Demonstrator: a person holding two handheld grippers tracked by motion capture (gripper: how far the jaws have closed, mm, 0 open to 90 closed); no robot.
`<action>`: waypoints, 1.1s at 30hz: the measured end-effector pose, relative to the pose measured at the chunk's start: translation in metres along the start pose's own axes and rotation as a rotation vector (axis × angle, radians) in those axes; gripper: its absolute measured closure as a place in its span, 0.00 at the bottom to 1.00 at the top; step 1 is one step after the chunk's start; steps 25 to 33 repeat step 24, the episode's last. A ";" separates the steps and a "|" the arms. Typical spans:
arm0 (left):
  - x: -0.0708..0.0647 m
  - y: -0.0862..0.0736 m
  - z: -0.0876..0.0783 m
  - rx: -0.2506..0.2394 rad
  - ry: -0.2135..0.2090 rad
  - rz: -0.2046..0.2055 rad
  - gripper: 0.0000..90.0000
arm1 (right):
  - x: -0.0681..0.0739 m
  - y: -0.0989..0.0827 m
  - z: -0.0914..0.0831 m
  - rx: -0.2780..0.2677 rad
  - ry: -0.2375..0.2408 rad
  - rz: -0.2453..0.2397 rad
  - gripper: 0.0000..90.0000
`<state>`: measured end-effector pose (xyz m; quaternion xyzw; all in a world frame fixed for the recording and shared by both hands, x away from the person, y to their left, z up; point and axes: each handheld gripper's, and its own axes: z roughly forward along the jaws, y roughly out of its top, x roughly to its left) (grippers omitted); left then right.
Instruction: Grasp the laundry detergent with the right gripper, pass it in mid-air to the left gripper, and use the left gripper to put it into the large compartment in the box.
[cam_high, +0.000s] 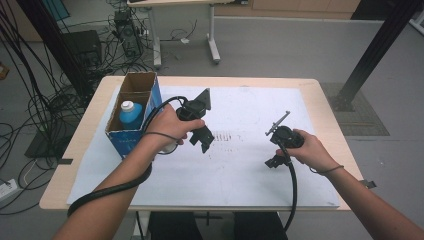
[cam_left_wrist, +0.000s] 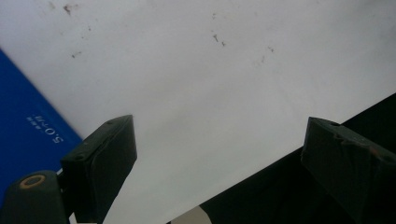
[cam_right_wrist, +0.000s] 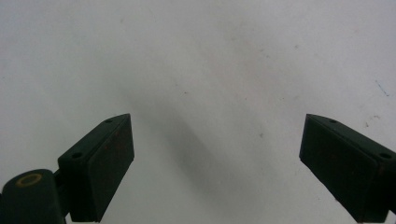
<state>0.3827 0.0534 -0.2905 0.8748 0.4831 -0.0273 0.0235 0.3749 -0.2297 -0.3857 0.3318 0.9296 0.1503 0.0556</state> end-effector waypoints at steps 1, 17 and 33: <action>-0.001 0.000 0.004 0.000 -0.001 -0.002 0.12 | 0.000 0.000 0.000 0.003 -0.001 0.004 0.11; -0.002 0.000 0.031 0.017 -0.026 -0.004 0.12 | 0.000 0.000 0.002 0.004 0.002 0.008 0.11; -0.002 -0.001 0.029 0.013 -0.028 0.001 0.12 | 0.002 0.001 0.002 0.003 0.000 0.012 0.11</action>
